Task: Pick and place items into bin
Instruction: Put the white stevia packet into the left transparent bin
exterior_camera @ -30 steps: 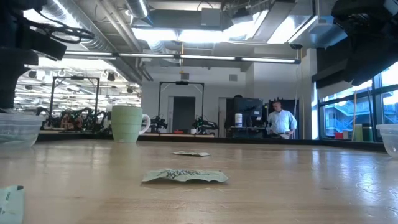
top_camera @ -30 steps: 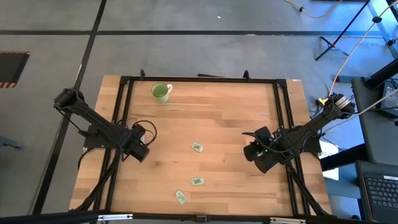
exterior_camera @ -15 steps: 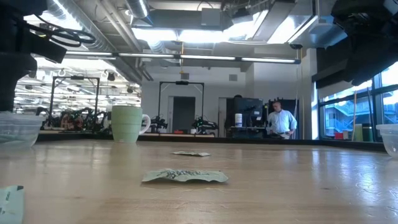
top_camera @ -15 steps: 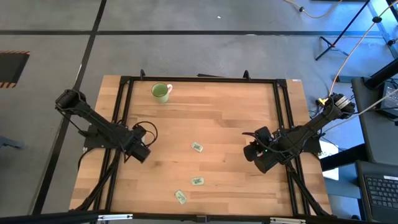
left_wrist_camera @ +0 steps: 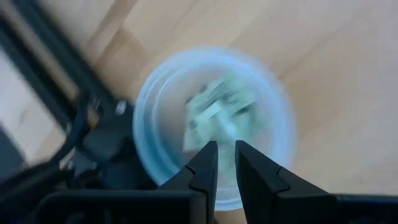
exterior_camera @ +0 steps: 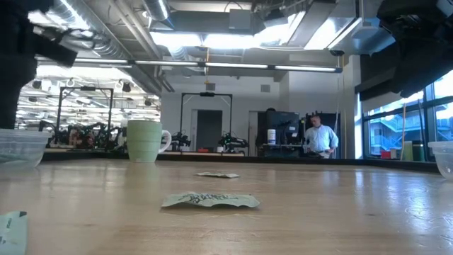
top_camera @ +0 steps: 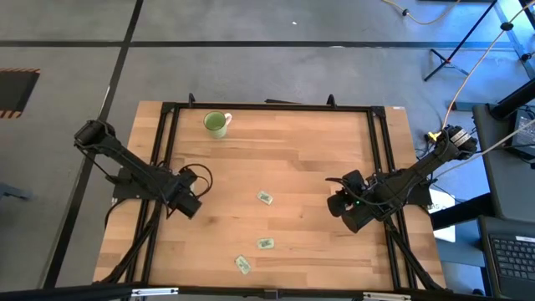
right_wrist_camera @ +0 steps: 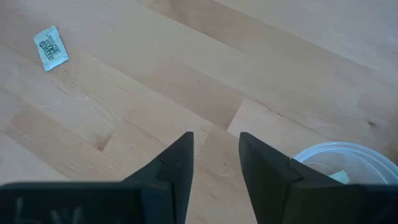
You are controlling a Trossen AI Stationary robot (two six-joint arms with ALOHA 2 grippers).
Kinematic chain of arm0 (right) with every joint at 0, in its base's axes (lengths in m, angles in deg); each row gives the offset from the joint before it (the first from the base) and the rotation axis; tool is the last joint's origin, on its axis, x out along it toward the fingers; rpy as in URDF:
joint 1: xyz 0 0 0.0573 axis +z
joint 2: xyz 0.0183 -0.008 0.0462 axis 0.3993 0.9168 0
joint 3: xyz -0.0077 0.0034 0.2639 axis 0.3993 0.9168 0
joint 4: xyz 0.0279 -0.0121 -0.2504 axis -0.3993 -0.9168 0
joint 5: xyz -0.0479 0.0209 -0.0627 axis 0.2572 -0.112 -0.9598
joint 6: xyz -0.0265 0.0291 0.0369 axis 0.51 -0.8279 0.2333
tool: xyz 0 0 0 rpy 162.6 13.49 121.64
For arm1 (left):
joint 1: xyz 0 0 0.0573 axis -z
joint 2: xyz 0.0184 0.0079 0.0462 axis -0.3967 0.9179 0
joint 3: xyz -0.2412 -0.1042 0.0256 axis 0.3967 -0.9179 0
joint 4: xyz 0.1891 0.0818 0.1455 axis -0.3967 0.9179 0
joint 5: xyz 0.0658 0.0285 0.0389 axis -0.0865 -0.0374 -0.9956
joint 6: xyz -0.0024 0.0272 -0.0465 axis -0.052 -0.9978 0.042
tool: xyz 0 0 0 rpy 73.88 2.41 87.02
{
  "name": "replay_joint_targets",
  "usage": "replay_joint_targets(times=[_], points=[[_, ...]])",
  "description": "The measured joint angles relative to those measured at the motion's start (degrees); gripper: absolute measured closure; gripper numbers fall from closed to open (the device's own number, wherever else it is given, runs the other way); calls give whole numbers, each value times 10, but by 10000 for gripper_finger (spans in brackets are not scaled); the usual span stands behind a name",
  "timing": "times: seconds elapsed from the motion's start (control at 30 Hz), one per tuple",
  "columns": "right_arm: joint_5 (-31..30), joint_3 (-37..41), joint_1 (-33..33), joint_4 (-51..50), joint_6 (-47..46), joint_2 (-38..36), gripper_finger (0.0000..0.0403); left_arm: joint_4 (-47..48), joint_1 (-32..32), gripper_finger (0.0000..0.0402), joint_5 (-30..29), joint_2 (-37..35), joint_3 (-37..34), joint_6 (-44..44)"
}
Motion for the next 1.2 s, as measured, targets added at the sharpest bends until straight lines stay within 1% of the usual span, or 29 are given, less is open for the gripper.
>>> replay_joint_targets(times=[0.1,0.17,0.23,0.3,0.37,0.43,0.5,0.57,0.63,0.7,0.83,0.93,1.03,1.2], points=[[0,0,0,0,0,0,271,-29,0,351,-37,0,33,-67],[0,0,0,0,0,0,271,-80,0,352,-61,-1,59,-146],[0,0,0,0,0,0,271,-162,0,353,-68,-1,75,-245],[0,0,0,0,0,0,271,-266,0,354,-68,-1,80,-359],[0,0,0,0,0,0,271,-374,0,354,-49,0,80,-462],[0,0,0,0,0,0,271,-465,0,354,-8,9,81,-546],[0,0,0,0,0,0,271,-520,2,354,33,23,81,-614],[0,0,0,1,0,0,271,-551,8,350,63,45,81,-669],[0,0,0,1,0,0,271,-562,14,342,79,74,81,-710],[1,0,0,4,0,0,271,-575,19,331,87,106,81,-733],[1,0,0,8,0,0,271,-618,23,305,89,165,81,-739],[1,0,0,12,0,0,271,-669,27,291,114,193,80,-756],[1,0,0,13,0,0,271,-712,36,286,137,213,80,-784],[1,0,0,19,0,0,271,-740,51,291,135,249,80,-809]])
